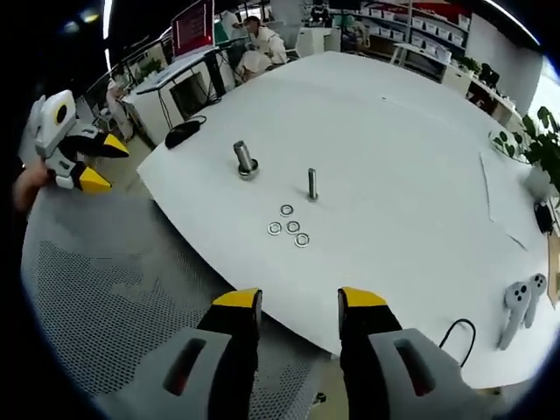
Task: Place the washer onto the threaded stud by aligning its center hole with the stud, sliding it down to the base, and recovering from edge contact or off-axis alignment until the washer reaches the visible bottom stop.
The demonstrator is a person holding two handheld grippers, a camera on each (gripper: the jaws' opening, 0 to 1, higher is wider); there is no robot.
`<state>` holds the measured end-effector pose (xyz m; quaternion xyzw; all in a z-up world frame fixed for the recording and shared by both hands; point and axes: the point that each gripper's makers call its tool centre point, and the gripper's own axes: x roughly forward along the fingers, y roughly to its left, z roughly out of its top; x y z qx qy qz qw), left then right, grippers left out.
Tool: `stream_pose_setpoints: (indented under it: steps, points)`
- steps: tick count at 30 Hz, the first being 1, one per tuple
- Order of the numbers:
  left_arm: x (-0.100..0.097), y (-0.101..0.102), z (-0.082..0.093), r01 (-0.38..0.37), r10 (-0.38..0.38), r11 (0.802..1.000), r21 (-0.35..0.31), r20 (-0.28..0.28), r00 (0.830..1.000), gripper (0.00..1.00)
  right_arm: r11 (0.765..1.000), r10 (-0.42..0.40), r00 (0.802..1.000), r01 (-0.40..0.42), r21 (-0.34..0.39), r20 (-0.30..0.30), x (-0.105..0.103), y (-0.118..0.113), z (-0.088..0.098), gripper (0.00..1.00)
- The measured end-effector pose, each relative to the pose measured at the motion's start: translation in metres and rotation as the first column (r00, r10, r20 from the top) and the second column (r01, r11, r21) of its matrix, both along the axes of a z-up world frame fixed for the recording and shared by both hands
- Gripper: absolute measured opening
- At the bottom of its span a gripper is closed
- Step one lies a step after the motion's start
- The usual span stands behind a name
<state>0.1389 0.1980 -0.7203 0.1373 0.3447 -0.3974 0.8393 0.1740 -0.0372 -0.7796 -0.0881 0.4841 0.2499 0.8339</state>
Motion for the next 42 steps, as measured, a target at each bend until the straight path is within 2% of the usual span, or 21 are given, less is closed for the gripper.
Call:
stream_pose_setpoints:
  steps: [3,6,13,16,20,26,30,32,36,42]
  points:
    - [0.002,0.001,0.0,-0.009,0.009,1.0,-0.004,-0.005,1.0,0.31,1.0,0.009,1.0,-0.009,-0.008,-0.015,0.007,0.009,-0.011,0.37]
    - [0.001,0.002,-0.001,-0.012,0.012,1.0,0.0,-0.009,1.0,0.3,0.997,0.051,0.998,-0.052,-0.051,-0.021,0.013,0.013,-0.02,0.37]
    - [-0.001,0.003,-0.003,-0.015,0.015,1.0,0.01,-0.009,1.0,0.3,0.995,0.065,0.998,-0.067,-0.076,-0.025,0.031,0.024,-0.036,0.38]
    - [-0.001,0.003,-0.004,-0.012,0.012,1.0,0.019,-0.006,1.0,0.29,0.992,0.082,0.996,-0.085,-0.091,-0.04,0.031,0.029,-0.043,0.38]
    - [0.001,0.003,-0.005,-0.009,0.01,1.0,0.022,-0.018,1.0,0.28,0.998,0.055,0.996,-0.057,-0.026,-0.073,0.029,0.043,-0.051,0.34]
    - [0.0,0.008,-0.007,-0.025,0.026,0.999,0.039,-0.017,1.0,0.28,0.986,0.113,0.99,-0.123,-0.116,-0.087,0.03,0.032,-0.074,0.34]
    - [0.003,0.009,-0.006,-0.04,0.041,0.999,0.025,-0.025,0.999,0.27,0.993,0.072,0.993,-0.081,-0.091,-0.091,0.039,0.027,-0.08,0.34]
    - [0.003,0.009,-0.007,-0.04,0.041,0.999,0.028,-0.029,0.999,0.27,0.991,0.074,0.993,-0.084,-0.1,-0.093,0.043,0.025,-0.081,0.34]
    - [0.004,0.01,-0.008,-0.041,0.042,0.999,0.036,-0.026,0.999,0.27,0.978,0.139,0.986,-0.151,-0.143,-0.094,0.048,0.026,-0.083,0.33]
    - [0.003,0.012,-0.009,-0.051,0.052,0.998,0.041,-0.031,0.998,0.26,0.967,0.188,0.974,-0.206,-0.153,-0.125,0.051,0.037,-0.09,0.3]
